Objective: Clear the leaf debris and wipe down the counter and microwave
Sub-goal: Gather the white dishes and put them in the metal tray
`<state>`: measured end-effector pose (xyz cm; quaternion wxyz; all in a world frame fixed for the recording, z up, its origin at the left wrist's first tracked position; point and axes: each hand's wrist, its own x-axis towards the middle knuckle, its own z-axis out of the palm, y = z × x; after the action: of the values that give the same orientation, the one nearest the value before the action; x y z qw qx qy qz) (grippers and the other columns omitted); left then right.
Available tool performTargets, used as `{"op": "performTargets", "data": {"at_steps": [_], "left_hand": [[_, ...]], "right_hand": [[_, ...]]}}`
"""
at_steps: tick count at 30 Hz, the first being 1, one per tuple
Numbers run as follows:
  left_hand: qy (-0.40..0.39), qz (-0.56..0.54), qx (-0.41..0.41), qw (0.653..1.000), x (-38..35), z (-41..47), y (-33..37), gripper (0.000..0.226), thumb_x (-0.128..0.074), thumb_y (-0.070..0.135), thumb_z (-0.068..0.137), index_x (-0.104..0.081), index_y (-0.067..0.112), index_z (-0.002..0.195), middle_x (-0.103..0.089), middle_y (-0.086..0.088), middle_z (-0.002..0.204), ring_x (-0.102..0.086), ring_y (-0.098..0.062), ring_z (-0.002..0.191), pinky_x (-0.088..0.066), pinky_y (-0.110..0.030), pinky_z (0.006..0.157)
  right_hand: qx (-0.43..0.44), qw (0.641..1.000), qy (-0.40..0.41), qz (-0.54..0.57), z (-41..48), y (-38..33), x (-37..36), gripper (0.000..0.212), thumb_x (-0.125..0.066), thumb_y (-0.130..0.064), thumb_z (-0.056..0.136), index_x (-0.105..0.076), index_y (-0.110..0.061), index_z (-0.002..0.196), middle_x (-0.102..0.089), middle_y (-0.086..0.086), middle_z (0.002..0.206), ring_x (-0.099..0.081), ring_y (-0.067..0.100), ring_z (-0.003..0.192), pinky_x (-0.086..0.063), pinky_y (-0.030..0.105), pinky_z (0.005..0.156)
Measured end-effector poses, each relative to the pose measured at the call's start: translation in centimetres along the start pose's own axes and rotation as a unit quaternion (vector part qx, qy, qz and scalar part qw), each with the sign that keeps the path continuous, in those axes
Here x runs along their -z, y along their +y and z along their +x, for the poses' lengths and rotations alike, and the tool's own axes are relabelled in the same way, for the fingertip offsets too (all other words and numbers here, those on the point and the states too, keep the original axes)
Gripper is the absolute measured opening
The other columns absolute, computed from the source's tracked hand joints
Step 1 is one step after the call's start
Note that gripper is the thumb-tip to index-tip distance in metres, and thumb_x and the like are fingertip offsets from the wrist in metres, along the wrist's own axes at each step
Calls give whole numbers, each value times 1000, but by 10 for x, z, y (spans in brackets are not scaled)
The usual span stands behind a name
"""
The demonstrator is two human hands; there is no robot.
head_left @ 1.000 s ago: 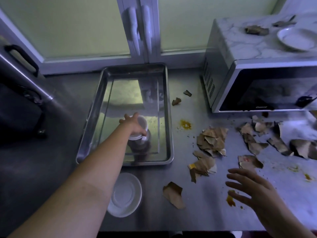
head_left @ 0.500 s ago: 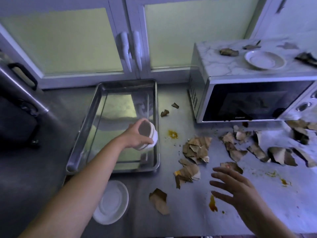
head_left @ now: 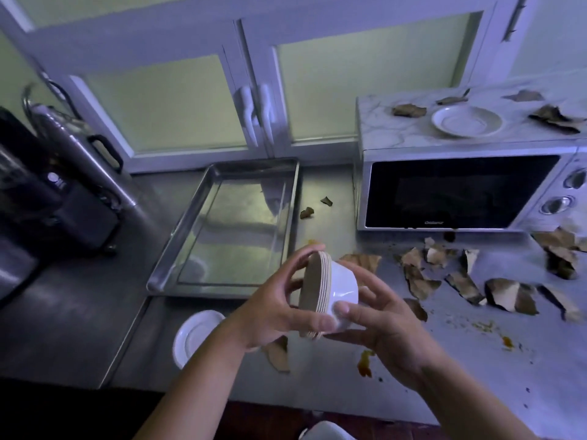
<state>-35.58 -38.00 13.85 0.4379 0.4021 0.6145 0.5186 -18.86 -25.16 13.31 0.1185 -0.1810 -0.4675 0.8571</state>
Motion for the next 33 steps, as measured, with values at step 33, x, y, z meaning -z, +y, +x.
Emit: {"op": "performTargets", "data": {"at_steps": [33], "left_hand": [[128,402,258,869,187,110,-124,96,-85,44,62,-28,46,139,-21,-6,144,-26,-39,132,-40,-51,96]], "right_hand": [[-55,912,405,-18,2,78,-12,16,-60,-13,97,-75,-13,103,-73,15,108,-73,32,95,-61,41,75]]}}
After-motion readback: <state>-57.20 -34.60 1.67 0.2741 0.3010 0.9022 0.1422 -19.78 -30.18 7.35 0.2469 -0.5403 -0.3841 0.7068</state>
